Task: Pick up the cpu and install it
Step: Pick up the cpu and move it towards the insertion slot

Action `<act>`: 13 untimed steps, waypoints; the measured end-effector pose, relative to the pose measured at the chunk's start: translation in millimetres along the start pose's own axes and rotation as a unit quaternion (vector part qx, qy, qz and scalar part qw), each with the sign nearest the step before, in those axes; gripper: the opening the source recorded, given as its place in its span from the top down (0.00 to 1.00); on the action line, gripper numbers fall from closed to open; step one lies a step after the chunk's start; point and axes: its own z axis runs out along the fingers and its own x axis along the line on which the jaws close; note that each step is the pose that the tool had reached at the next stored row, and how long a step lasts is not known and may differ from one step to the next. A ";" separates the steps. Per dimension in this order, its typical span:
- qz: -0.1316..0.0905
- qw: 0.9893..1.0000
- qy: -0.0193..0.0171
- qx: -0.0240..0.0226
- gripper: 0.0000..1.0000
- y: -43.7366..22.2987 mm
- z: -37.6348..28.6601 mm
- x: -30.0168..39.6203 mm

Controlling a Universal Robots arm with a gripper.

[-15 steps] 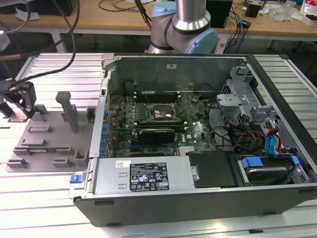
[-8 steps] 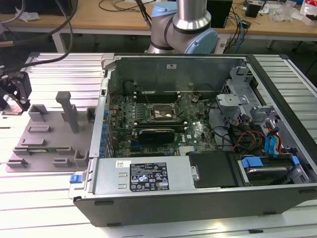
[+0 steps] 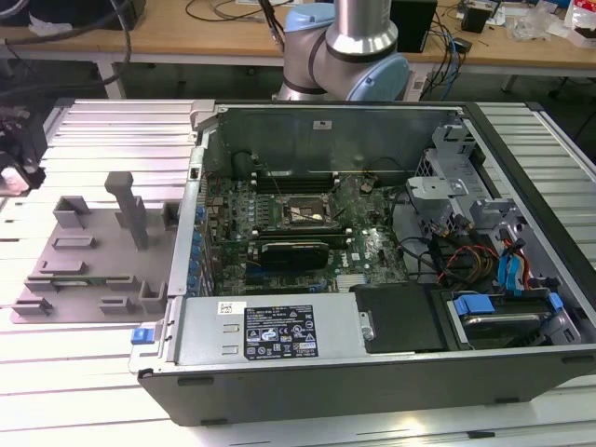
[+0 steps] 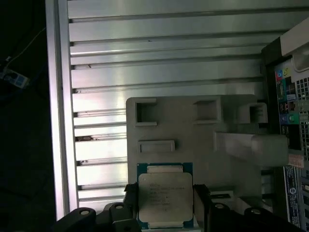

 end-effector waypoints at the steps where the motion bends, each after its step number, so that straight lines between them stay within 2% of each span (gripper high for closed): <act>1: 0.000 1.000 0.000 0.000 0.45 0.4 -5.4 -0.2; 3: 0.000 1.000 0.000 0.000 0.45 1.5 -17.1 -0.6; 6: 0.000 1.000 0.000 0.000 0.45 2.6 -31.1 -1.1; 8: 0.000 1.000 0.000 0.000 0.45 3.6 -47.2 -1.7; 11: 0.000 1.000 0.000 0.000 0.45 4.0 -56.0 -1.9; 13: 0.000 1.000 0.000 0.000 0.45 4.1 -56.0 -2.1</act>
